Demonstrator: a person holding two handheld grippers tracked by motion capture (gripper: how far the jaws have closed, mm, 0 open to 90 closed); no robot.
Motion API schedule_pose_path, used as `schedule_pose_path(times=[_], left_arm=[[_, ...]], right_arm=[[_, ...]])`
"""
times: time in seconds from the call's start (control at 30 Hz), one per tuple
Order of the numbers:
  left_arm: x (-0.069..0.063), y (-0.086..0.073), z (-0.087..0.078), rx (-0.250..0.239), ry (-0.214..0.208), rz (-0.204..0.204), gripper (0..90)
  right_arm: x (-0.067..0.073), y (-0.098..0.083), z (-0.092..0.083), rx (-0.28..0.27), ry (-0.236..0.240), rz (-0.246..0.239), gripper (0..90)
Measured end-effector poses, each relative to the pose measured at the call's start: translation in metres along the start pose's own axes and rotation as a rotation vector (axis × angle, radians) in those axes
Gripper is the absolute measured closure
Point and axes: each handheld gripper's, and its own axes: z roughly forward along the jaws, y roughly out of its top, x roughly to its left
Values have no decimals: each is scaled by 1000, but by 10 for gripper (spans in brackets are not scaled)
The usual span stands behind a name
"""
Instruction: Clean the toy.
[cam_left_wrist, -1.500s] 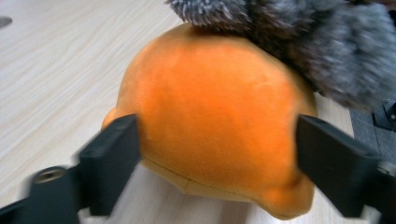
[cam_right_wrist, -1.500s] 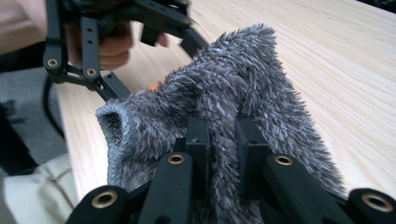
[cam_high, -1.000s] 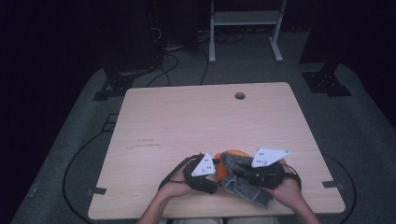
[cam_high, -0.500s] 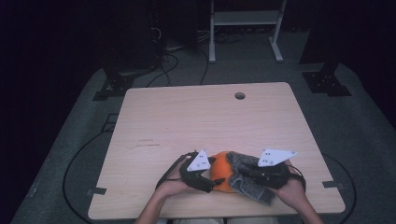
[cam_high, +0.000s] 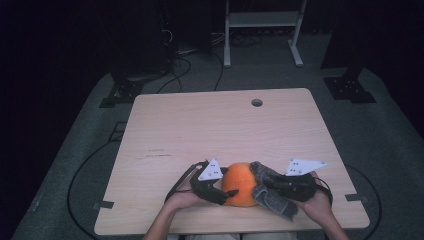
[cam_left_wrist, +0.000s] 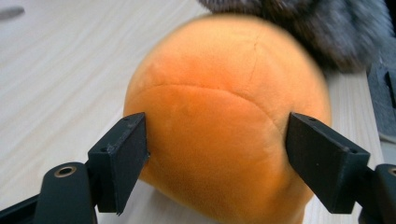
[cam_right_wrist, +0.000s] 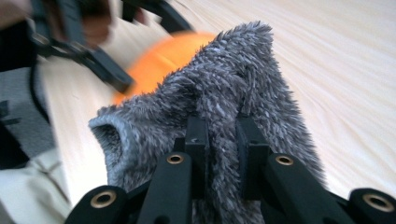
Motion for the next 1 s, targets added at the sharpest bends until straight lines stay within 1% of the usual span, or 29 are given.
schedule_pose_path(times=[0.03, 0.1, 0.13, 0.17, 0.2, 0.23, 0.27, 0.3, 0.33, 0.37, 0.4, 0.43, 0.47, 0.5, 0.57, 0.6, 0.63, 0.67, 0.7, 0.73, 0.8, 0.87, 0.93, 0.97, 1.0], left_arm=[[1, -1, 0, 2, -4, -2, 216], [0, 1, -2, -10, -4, 14, 209], [-1, 4, -3, -29, 0, 30, 196], [-2, 7, -5, -60, 9, 44, 178], [-3, 9, -6, -89, 15, 46, 170], [-4, 10, -6, -104, 16, 46, 170], [-6, 10, -3, -98, 12, 53, 170], [-6, 9, -1, -68, 15, 63, 178], [-6, 7, 0, -56, 20, 66, 182], [-6, 5, 1, -48, 18, 58, 192], [-5, 3, 1, -40, 13, 44, 198], [-5, 3, 1, -38, 14, 41, 200], [-5, 1, 0, -39, 14, 33, 200], [-5, 1, 0, -38, 11, 26, 200], [-4, -1, -1, -24, 14, 30, 201], [-4, -1, -2, -22, 16, 30, 201], [-4, -1, -2, -22, 15, 34, 201], [-5, -2, -2, -22, 12, 36, 201], [-6, -2, -2, -19, 11, 41, 201], [-6, -2, -2, -17, 10, 45, 201], [-6, -3, -3, -16, 1, 46, 201], [-7, -4, -4, -14, 4, 49, 200], [-7, -3, -4, -12, 5, 54, 200], [-7, -3, -4, -9, 6, 54, 200], [-7, -3, -4, -8, 7, 54, 200]], right_arm=[[-5, -5, -1, 13, -13, 18, 769], [-11, -10, -2, 18, -20, 57, 769], [-11, -10, -2, 15, -22, 55, 770], [-9, -8, -2, 14, -31, 51, 771], [-6, -6, -1, 7, -42, 40, 771], [-4, -5, -1, -5, -45, 32, 771], [-3, -3, -1, -16, -37, 31, 770], [-2, -2, 0, -28, -19, 32, 769], [-2, -2, 1, -24, -13, 31, 768], [-3, -3, 2, -22, -9, 34, 767], [-5, -6, 3, -20, 2, 47, 766], [-8, -9, 3, -12, 7, 61, 766], [-9, -11, 3, 1, 1, 68, 766], [-13, -15, 3, 24, -16, 81, 766], [-19, -18, 2, 35, -33, 111, 768], [-20, -17, 1, 28, -34, 115, 768], [-19, -15, 0, 5, -25, 119, 768], [-18, -12, -1, -29, -10, 127, 767], [-16, -8, -1, -64, 20, 131, 764], [-14, -7, 0, -71, 33, 128, 761], [-11, -7, 6, -47, 30, 101, 759], [-13, -11, 8, -31, 35, 117, 760], [-20, -17, 7, 11, 2, 129, 763], [-22, -19, 6, 23, -9, 136, 764], [-23, -20, 6, 24, -15, 140, 765]])
